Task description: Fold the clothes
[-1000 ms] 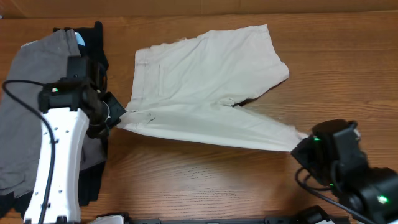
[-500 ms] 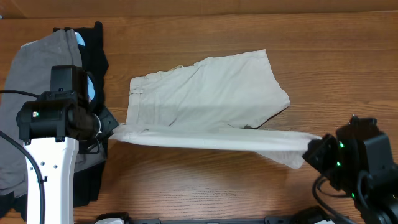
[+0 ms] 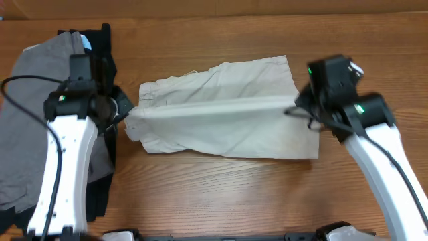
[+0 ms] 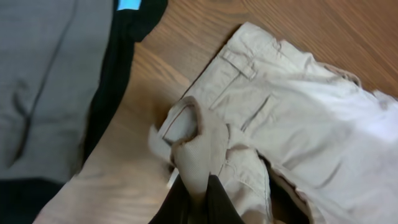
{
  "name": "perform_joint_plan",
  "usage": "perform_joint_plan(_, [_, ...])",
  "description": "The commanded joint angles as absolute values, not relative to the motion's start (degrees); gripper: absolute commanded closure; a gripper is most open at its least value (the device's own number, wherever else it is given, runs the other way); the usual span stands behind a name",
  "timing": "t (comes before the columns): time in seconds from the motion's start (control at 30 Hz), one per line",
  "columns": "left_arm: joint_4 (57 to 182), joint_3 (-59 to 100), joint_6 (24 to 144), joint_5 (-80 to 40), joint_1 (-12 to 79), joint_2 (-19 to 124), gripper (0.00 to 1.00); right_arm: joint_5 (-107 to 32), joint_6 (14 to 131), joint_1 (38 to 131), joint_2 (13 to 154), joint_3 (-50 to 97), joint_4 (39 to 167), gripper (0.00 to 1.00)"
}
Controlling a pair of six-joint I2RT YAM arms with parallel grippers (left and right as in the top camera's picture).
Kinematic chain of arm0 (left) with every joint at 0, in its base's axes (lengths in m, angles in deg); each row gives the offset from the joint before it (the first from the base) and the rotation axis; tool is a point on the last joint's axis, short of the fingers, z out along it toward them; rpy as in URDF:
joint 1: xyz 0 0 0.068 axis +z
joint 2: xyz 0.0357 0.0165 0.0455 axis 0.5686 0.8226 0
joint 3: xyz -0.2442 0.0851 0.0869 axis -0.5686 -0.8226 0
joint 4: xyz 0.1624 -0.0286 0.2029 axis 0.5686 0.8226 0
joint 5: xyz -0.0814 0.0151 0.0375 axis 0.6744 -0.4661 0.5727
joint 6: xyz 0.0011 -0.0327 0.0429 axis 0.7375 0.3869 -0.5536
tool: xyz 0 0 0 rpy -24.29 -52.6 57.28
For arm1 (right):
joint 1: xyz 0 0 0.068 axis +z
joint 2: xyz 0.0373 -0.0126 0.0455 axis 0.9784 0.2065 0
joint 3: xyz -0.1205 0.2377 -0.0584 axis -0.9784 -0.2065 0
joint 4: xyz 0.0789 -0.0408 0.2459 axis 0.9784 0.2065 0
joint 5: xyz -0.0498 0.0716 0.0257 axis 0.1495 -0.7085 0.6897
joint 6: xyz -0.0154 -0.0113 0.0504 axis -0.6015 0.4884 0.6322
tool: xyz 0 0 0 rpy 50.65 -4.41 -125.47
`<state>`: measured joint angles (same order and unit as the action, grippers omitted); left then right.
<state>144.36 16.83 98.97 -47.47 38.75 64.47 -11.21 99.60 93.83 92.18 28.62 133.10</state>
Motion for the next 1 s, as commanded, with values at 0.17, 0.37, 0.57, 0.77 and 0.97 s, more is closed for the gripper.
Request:
perform_joint_plan(0.17, [135.5,16.4,99.8,-55.8,39.9,76.4,0.96,-5.3,86.9,85.9,106.2,30.1,116.7,0.96])
perform_joint_plan(0.37, [126.4,16.4,99.8,-55.6,39.6,79.6,0.96,-7.9,82.3,83.5,109.6,30.1,108.3,0.96])
perform_joint_plan(0.57, [119.9,16.7,98.9,-55.8,37.4,79.5,0.96,-8.8,82.2,80.7,111.3,30.1,104.9,0.96])
perform_joint_plan(0.77, [115.2,16.7,98.7,-60.5,34.5,79.7,0.96,-12.6,82.2,77.9,111.6,30.1,104.1,0.96])
perform_joint_plan(0.97, [114.4,16.7,98.7,-61.7,34.0,80.2,0.96,-14.1,82.2,77.6,113.9,30.1,102.5,0.96])
